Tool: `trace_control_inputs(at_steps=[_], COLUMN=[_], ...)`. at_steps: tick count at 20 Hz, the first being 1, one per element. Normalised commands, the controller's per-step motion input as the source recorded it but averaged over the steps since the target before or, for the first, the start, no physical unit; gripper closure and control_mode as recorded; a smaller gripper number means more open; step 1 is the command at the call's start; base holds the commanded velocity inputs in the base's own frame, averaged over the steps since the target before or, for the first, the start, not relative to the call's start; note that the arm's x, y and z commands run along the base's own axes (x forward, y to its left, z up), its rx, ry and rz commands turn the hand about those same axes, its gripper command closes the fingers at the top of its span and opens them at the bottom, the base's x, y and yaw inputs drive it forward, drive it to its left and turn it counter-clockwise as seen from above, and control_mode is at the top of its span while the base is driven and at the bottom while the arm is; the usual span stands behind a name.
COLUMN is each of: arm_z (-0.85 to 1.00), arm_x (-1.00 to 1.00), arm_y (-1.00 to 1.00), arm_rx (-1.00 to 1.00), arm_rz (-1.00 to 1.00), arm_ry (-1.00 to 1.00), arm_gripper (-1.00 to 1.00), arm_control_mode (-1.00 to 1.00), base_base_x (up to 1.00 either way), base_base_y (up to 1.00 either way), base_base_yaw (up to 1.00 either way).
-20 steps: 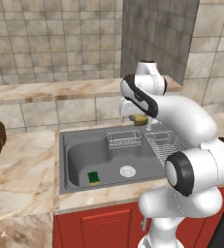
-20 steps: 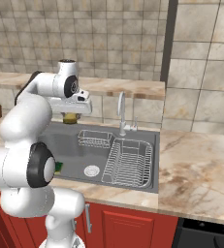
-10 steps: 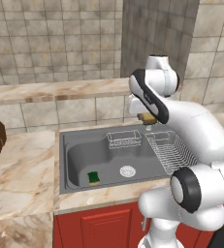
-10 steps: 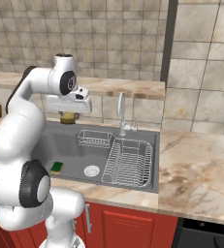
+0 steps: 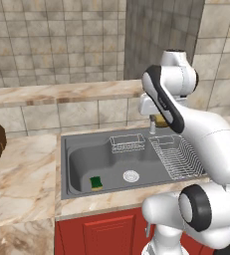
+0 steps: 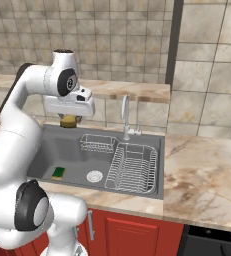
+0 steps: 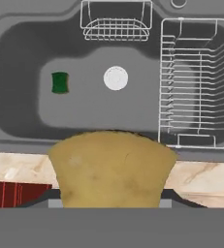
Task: Pick up the sponge and sponge from the sink, and place them back in the cabinet, and close the cabinet door.
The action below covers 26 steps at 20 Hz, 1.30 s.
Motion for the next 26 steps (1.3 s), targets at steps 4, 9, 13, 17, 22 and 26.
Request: trace_control_inputs(at_steps=[4,9,13,17,22,26], arm_z=[0.2,0.29,0.26,0.23,0.15,0.12], arm_x=[-0.34,-0.35,-0.36,-0.26,-0.25,-0.21], arm_y=[-0.03,-0.03,-0.01,-0.04,-0.1,-0.16], arm_rx=[-0.01,0.0,0.0,0.0,0.0,0.0], arm_rz=[-0.02,0.0,0.0,0.0,0.0,0.0], arm_ry=[-0.01,-0.01,0.0,0.0,0.0,0.0], arm_gripper=[1.0,1.0,1.0,1.0,1.0,1.0], arm_control_mode=[-1.0,-1.0,-1.0,-1.0,-1.0,-1.0], base_base_x=[0.0,0.0,0.0,0.0,0.0,0.0], base_base_y=[0.0,0.0,0.0,0.0,0.0,0.0], base_base_yaw=[0.0,0.0,0.0,0.0,0.0,0.0])
